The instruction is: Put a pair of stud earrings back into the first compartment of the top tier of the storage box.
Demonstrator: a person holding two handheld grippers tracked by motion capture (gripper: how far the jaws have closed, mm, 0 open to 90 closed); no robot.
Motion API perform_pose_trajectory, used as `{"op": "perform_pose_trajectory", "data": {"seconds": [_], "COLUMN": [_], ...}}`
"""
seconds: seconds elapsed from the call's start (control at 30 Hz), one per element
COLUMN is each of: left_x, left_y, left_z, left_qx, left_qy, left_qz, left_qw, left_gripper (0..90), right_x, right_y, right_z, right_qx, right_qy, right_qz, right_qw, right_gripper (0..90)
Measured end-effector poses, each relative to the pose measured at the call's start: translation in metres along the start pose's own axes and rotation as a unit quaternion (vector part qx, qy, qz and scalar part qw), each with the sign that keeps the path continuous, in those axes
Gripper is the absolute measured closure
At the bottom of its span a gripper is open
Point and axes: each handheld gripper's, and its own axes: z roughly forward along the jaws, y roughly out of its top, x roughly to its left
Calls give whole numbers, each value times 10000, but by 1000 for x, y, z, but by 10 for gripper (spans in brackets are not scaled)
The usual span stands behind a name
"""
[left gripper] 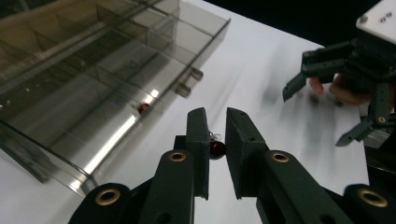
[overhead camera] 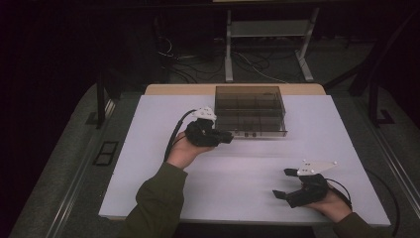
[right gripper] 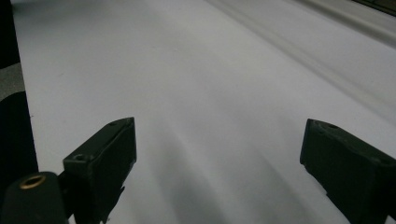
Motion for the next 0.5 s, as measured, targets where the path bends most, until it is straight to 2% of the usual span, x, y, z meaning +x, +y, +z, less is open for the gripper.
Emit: {"op": "perform_pose_trajectory", "data": {"seconds": [0.2,0.3,0.5], "left_x": [8,15,27], "left_y": [12,18,21], "left_z": [1,4,10], "left_qx": [-128,-102,-106], "left_qy": [58,200,386], "left_qz": [-11,15,-21], "left_qw": [9999,9997,9992], "left_gripper": [789,789,789], "right_x": [0,0,0], "right_y": [0,0,-1], "right_z": [0,0,0], "right_qx": [4,1,0], "right_qy": [-6,-8,-10], "right_qz": [10,34,37], "right_qw": [10000,10000,10000], "right_gripper": [101,101,101]}}
